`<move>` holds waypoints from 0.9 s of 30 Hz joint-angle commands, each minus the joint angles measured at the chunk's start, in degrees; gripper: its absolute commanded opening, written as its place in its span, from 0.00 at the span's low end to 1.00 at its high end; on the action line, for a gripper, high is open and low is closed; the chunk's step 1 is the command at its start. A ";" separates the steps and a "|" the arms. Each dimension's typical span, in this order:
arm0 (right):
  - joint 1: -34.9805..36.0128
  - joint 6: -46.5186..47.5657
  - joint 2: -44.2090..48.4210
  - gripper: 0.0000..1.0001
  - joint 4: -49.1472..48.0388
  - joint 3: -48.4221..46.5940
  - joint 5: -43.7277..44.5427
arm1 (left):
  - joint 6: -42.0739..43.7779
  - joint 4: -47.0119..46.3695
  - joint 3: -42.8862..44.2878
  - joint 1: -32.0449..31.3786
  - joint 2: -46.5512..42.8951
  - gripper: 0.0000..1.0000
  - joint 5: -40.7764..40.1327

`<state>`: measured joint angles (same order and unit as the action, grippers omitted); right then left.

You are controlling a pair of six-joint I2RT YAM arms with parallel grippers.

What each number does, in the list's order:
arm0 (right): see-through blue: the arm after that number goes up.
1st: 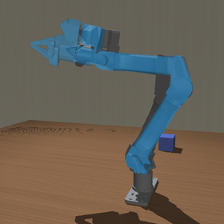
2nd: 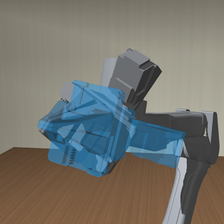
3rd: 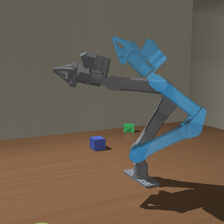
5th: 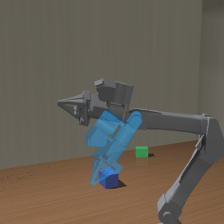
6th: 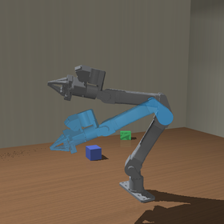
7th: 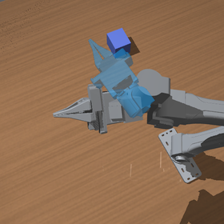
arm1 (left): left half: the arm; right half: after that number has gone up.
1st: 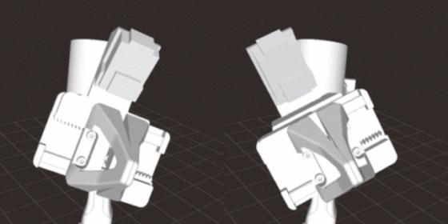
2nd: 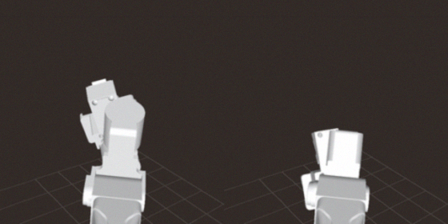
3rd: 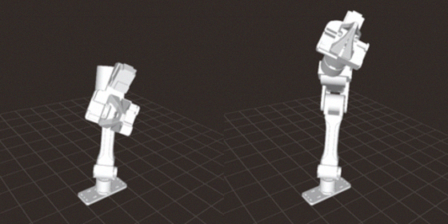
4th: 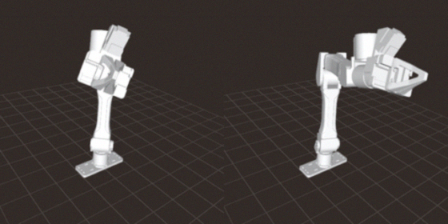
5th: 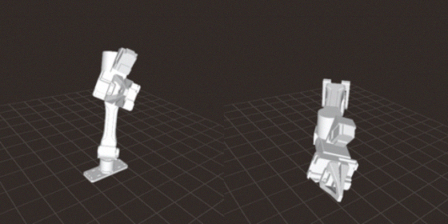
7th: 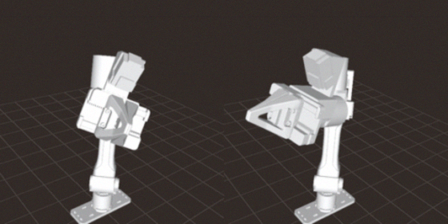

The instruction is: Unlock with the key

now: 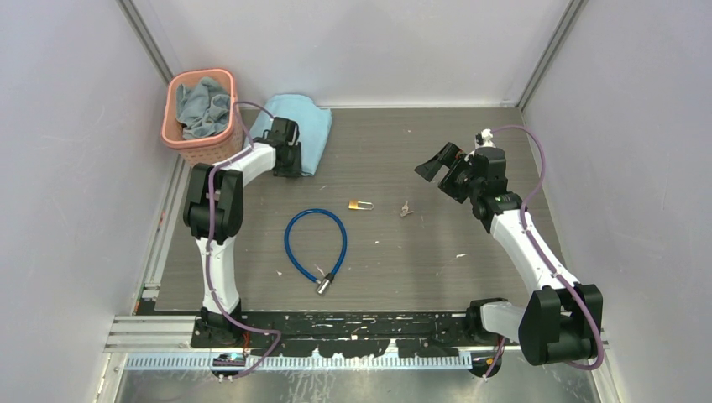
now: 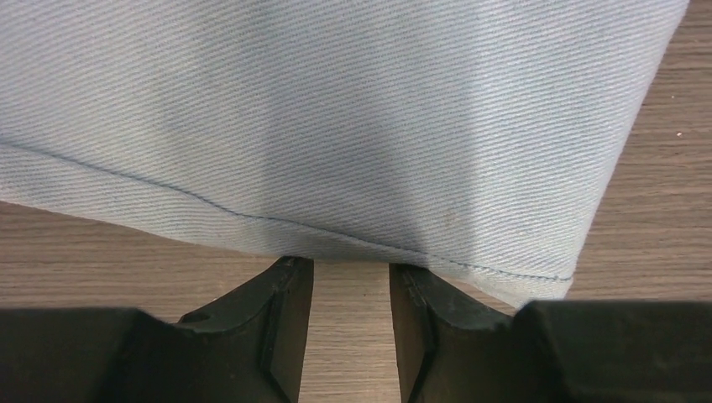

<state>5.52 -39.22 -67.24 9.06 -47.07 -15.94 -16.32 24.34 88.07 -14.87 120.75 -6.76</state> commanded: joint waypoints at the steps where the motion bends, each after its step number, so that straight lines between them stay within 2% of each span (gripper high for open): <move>1: 0.18 -0.48 0.23 1.00 -2.69 -0.48 -1.31 | -1.04 -0.61 1.70 -0.12 -0.07 0.40 3.25; 9: 0.19 -0.77 -0.23 1.00 -3.35 -0.30 -1.90 | -1.98 1.57 5.32 -0.24 2.53 0.39 -0.70; 13: 0.23 -0.81 -0.34 1.00 -3.64 -0.22 -1.94 | -2.93 3.28 6.80 -0.36 3.37 0.34 -2.23; 27: 0.28 -1.21 -0.82 1.00 -4.57 0.04 -2.60 | -3.20 2.37 3.95 -0.80 0.13 0.15 -2.71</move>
<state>5.52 -39.83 -67.92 7.73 -46.92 -17.54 -19.25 27.90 92.82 -15.31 123.39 -8.80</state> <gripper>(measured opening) 0.996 0.178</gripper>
